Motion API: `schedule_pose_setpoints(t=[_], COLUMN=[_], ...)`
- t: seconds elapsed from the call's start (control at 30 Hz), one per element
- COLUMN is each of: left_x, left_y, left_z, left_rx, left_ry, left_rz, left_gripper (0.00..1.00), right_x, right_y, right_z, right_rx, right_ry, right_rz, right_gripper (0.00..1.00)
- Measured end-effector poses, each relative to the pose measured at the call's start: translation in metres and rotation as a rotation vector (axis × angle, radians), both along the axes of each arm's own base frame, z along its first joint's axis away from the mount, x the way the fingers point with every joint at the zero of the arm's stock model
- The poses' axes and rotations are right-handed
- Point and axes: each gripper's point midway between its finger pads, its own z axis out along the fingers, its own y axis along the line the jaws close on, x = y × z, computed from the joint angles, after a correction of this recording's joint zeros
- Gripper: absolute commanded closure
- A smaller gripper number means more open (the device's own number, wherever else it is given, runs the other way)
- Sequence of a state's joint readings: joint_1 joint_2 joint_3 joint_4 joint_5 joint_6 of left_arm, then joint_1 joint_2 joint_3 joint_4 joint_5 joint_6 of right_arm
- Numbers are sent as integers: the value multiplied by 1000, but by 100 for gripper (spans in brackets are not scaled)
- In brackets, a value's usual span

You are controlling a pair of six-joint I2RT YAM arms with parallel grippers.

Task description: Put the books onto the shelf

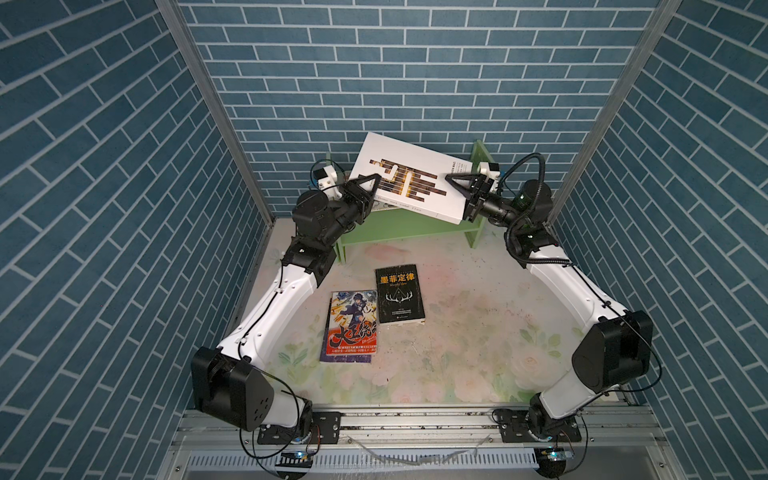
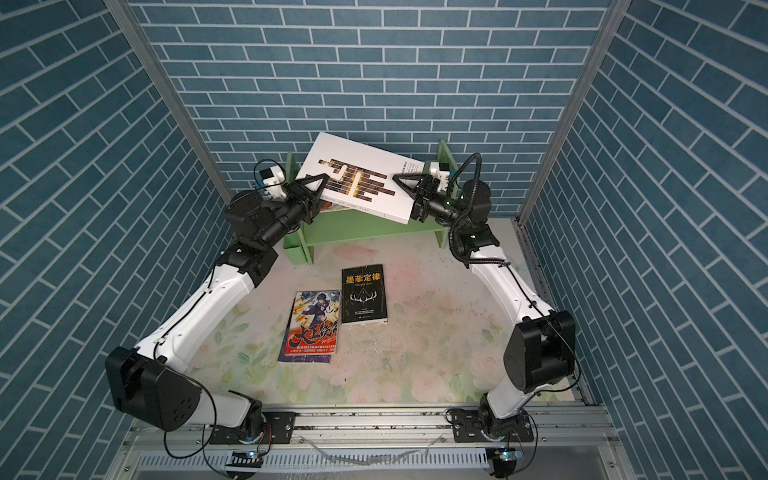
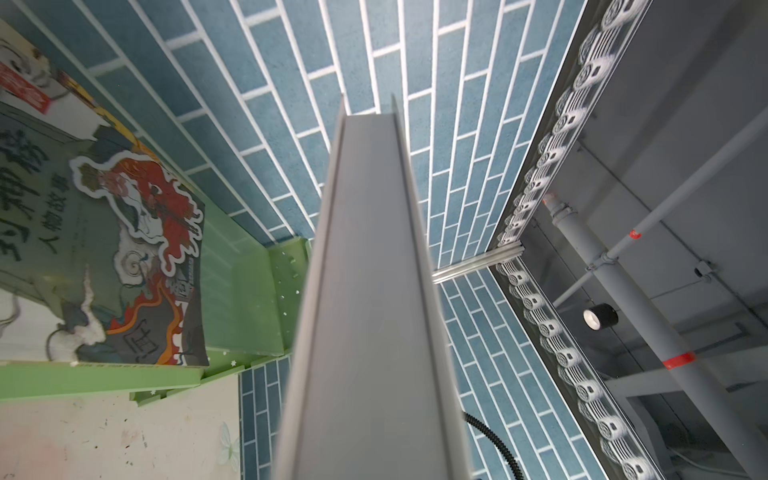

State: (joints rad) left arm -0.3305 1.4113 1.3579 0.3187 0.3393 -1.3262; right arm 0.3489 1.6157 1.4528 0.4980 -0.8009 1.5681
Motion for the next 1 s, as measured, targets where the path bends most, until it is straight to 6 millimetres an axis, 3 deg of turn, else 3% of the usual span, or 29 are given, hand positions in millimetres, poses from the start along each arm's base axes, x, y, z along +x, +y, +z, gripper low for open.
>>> schedule_pose_setpoints(t=[0.13,0.27,0.43,0.57,0.8,0.9,1.0], left_x=[-2,2,10,15,36,49,65], left_y=[17,39,60,68,70,63,56], left_z=[7,6,9,13,-4,-14,-24], left_rx=[7,25,16,9,52,79,86], left_ry=[-8,4,15,15,37,49,66], left_rz=[67,144,243,293,385,404,413], left_gripper=[81,81,81,81,81,80,80], right_x=[12,17,12,18,45,71,100], right_y=[0,-1,-12,-22,-19,-11,-1], right_z=[-28,-46,-54,-45,4,8,-6], right_rx=[-24,-79,-167,-252,-325,-347,-365], right_ry=[56,89,91,47,-133,-165,-156], right_rz=[-76,-167,-294,-380,-436,-425,-389], right_gripper=[9,9,11,12,12,13,14])
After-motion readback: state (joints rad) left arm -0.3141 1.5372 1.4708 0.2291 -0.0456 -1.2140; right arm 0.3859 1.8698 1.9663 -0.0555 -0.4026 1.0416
